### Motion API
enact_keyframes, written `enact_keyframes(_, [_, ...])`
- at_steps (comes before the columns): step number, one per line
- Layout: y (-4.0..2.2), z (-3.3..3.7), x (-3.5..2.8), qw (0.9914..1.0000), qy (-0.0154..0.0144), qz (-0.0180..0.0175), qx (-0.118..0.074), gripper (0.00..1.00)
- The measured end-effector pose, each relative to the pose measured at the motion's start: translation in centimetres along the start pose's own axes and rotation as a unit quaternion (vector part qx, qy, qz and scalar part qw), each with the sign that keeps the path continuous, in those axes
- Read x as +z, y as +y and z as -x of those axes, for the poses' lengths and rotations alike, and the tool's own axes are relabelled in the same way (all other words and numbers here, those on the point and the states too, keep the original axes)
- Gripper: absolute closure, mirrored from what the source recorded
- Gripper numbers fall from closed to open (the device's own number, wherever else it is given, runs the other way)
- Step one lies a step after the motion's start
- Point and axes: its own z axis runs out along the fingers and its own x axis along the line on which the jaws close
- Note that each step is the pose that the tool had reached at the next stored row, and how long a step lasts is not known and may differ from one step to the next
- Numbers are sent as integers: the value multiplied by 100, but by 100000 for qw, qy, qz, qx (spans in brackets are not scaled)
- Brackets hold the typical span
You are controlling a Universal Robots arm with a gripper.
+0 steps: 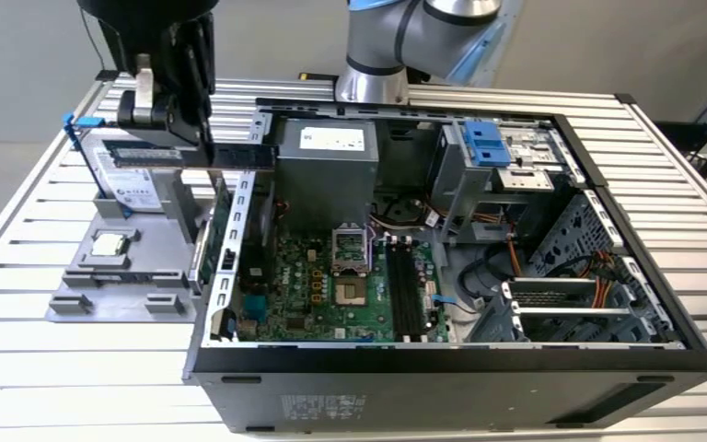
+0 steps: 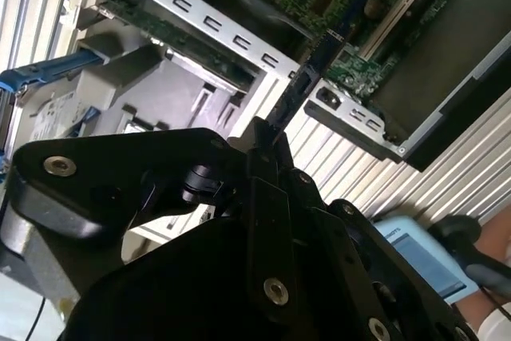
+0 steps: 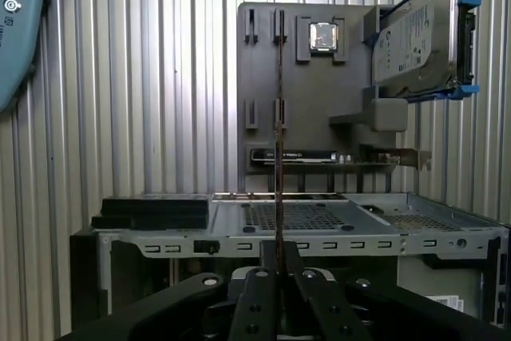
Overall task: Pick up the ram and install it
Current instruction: 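Pick up the ram and move it above insertion slot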
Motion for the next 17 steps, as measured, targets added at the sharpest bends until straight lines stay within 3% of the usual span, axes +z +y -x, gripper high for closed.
enact_keyframes(17, [-432, 9, -4, 100000, -1, 1, 1, 100])
